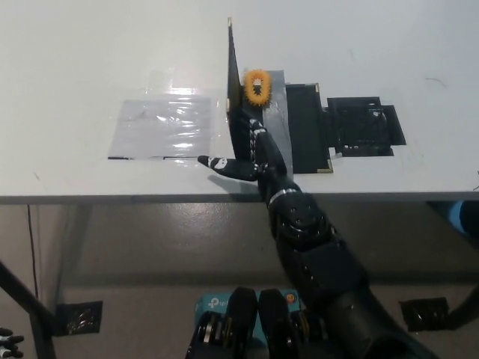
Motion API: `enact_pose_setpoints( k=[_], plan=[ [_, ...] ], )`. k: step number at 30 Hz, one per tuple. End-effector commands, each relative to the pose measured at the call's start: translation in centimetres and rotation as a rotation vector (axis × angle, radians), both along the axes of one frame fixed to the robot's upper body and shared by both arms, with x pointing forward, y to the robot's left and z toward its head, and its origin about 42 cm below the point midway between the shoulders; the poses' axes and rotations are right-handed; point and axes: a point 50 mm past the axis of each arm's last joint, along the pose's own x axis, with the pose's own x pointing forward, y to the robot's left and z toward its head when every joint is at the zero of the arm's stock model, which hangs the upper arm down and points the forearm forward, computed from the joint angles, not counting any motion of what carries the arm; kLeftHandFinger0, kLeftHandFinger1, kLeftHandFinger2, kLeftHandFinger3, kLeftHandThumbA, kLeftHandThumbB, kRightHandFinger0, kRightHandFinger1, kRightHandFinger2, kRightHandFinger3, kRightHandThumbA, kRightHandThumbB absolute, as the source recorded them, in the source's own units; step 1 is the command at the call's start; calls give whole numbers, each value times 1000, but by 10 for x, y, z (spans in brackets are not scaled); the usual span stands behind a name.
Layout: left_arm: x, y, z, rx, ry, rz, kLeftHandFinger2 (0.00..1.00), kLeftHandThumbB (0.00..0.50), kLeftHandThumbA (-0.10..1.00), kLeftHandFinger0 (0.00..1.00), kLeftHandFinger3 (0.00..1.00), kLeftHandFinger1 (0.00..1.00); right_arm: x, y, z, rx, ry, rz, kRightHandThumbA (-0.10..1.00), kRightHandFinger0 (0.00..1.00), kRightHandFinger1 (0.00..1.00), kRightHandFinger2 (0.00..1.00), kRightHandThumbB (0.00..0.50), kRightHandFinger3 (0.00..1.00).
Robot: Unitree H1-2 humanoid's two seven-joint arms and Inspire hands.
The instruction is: The robot uses its right hand to push the cover of the diary kept in the middle of the desk towards the left to open it
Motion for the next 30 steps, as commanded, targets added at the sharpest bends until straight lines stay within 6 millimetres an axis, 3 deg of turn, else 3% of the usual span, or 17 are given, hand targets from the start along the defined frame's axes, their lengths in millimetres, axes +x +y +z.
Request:
enact_pose_setpoints(
  k=[1, 4, 6, 8, 11, 13, 16, 18, 20, 21, 22, 23, 24, 25, 28, 29, 30],
  plan=[
    [10, 8, 20, 54, -56, -32, 261, 500, 615, 407, 324, 482, 19, 15, 57, -197, -253, 70, 1000, 1000, 1000, 1000, 287, 1000],
    [13, 8, 22, 59, -56, -37, 267, 500, 615, 416, 332, 492, 21, 11, 53, -269, -275, 78, 1000, 957, 1000, 1000, 262, 1000],
    [17, 9, 27, 69, -67, -49, 269, 500, 616, 394, 332, 475, 21, 8, 40, -339, -315, 110, 1000, 526, 642, 649, 226, 1000],
    [21, 10, 30, 81, -66, -55, 289, 500, 625, 399, 334, 482, 22, 5, 29, -442, -310, 139, 1000, 484, 629, 676, 219, 1000],
    [26, 10, 35, 89, -76, -63, 275, 500, 611, 383, 331, 463, 20, 4, 12, -505, -279, 163, 1000, 32, 85, 166, 278, 1000],
    [29, 8, 37, 86, -88, -66, 258, 500, 597, 370, 317, 446, 14, 10, -4, -611, -288, 217, 1000, 167, 257, 370, 318, 1000],
    [33, 6, 40, 86, -93, -74, 240, 500, 590, 359, 316, 428, 9, 15, -13, -659, -278, 254, 1000, 79, 151, 304, 353, 1000],
    [36, 5, 43, 96, -100, -85, 246, 500, 592, 348, 320, 420, 2, 21, -21, -725, -277, 283, 1000, 179, 294, 479, 398, 1000],
    [42, 4, 47, 105, -104, -100, 251, 500, 598, 363, 327, 431, -5, 25, -28, -732, -277, 286, 1000, 181, 305, 477, 398, 1000],
    [44, 3, 48, 109, -104, -112, 263, 500, 600, 366, 359, 437, -9, 30, -33, -744, -261, 300, 1000, 7, 41, 194, 416, 1000],
    [46, 3, 49, 112, -106, -118, 264, 500, 600, 364, 365, 437, -12, 32, -35, -750, -256, 305, 1000, 0, 39, 191, 421, 1000],
    [47, 2, 49, 122, -114, -127, 266, 500, 607, 365, 376, 435, -15, 36, -38, -755, -268, 323, 1000, 273, 388, 538, 415, 1000],
    [51, 0, 51, 125, -118, -135, 266, 500, 606, 364, 379, 434, -18, 36, -40, -762, -284, 339, 1000, 315, 386, 520, 420, 1000],
    [52, -2, 51, 112, -121, -129, 251, 500, 591, 356, 368, 419, -25, 46, -44, -804, -309, 377, 1000, 127, 163, 303, 419, 1000],
    [56, -8, 52, 105, -113, -137, 230, 500, 589, 345, 351, 402, -34, 50, -50, -814, -327, 397, 1000, 0, 1, 140, 411, 1000],
    [56, -9, 51, 99, -109, -134, 223, 500, 601, 351, 347, 401, -42, 62, -54, -819, -337, 437, 1000, 20, 49, 206, 416, 1000],
    [57, -11, 51, 101, -103, -132, 217, 500, 608, 361, 343, 407, -46, 65, -56, -792, -348, 463, 1000, 587, 698, 859, 383, 1000]
  ],
)
